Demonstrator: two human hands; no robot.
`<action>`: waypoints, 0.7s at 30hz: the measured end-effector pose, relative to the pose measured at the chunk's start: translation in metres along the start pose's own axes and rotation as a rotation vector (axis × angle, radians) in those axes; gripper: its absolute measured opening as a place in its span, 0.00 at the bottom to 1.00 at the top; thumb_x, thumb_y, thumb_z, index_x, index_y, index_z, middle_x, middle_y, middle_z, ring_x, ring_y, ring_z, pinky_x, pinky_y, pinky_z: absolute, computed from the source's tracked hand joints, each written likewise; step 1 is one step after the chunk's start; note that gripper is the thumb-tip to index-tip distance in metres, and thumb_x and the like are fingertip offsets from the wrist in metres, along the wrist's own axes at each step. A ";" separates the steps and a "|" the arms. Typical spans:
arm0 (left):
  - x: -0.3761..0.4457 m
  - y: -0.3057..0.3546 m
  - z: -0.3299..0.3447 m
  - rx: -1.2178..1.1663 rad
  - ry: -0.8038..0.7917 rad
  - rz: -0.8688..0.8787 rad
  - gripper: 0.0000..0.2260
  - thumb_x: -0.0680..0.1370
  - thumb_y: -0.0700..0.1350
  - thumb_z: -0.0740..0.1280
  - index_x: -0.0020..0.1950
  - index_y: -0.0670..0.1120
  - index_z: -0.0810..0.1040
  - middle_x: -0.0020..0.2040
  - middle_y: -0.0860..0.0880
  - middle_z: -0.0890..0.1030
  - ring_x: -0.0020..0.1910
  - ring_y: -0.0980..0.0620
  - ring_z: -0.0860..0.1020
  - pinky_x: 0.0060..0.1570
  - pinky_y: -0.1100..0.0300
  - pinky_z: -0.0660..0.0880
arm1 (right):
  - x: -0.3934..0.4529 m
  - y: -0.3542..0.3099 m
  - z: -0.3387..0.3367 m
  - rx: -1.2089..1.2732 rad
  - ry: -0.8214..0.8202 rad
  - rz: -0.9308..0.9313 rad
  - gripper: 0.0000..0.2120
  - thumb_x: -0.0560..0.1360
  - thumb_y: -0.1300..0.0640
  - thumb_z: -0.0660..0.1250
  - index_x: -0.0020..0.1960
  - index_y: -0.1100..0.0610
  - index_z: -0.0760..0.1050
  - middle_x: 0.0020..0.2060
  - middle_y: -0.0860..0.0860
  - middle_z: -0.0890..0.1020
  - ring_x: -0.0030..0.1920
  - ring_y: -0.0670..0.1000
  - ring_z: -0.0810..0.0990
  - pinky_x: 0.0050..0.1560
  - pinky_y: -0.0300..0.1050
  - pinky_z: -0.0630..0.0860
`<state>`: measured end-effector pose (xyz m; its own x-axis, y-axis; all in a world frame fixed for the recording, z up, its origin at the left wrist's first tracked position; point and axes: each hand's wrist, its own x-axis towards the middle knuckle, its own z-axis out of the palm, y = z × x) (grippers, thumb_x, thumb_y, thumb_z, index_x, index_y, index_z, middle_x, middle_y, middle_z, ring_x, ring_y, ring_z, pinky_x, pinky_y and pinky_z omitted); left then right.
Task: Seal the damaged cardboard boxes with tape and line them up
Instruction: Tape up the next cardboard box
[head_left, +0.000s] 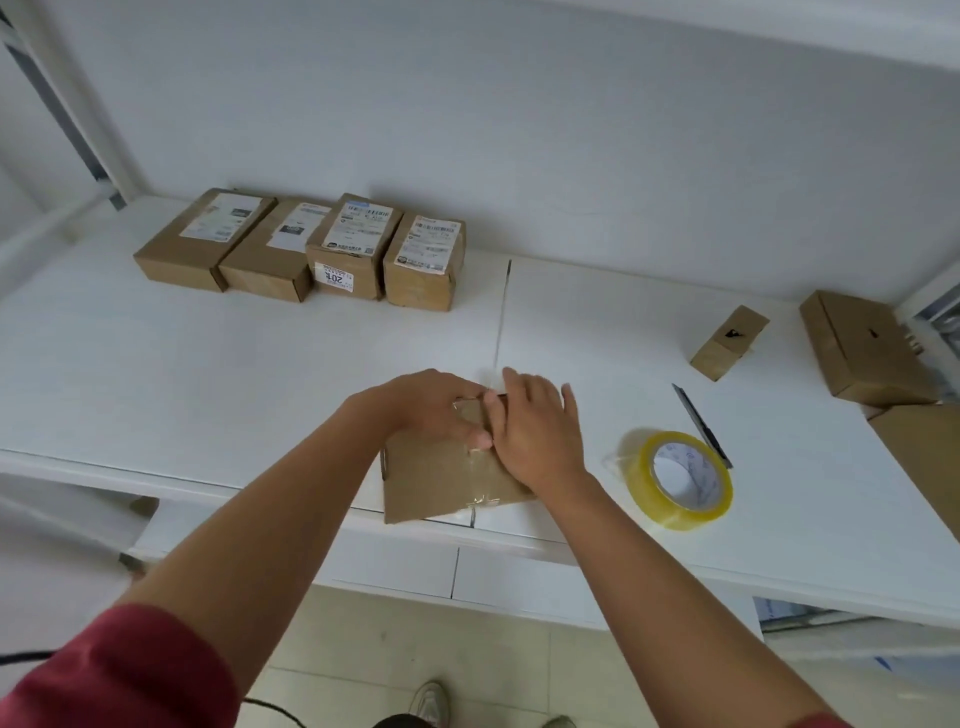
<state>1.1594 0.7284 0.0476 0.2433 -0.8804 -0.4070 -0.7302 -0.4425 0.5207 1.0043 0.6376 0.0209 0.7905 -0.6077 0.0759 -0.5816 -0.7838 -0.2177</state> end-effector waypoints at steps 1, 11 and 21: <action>-0.001 -0.005 -0.001 -0.014 0.022 -0.018 0.35 0.67 0.71 0.68 0.73 0.64 0.68 0.67 0.58 0.76 0.69 0.52 0.71 0.67 0.53 0.67 | 0.001 0.001 0.005 -0.043 -0.035 0.017 0.24 0.84 0.44 0.46 0.75 0.54 0.63 0.69 0.53 0.72 0.73 0.55 0.64 0.76 0.56 0.51; -0.011 -0.041 0.042 -0.104 0.517 -0.086 0.15 0.84 0.51 0.58 0.50 0.44 0.81 0.50 0.44 0.80 0.55 0.41 0.75 0.57 0.48 0.70 | 0.011 -0.035 0.010 -0.097 -0.045 0.044 0.18 0.84 0.50 0.47 0.68 0.56 0.66 0.55 0.54 0.81 0.62 0.58 0.76 0.72 0.57 0.59; -0.007 -0.040 0.045 -0.055 0.592 -0.118 0.16 0.83 0.51 0.59 0.38 0.47 0.73 0.41 0.47 0.74 0.49 0.42 0.74 0.50 0.50 0.70 | 0.022 -0.056 0.025 -0.058 -0.144 0.220 0.25 0.84 0.44 0.43 0.70 0.57 0.66 0.59 0.59 0.80 0.66 0.66 0.70 0.75 0.64 0.50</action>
<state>1.1580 0.7593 -0.0040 0.6463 -0.7630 0.0140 -0.6462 -0.5375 0.5418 1.0589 0.6715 0.0107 0.6602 -0.7434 -0.1070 -0.7495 -0.6430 -0.1573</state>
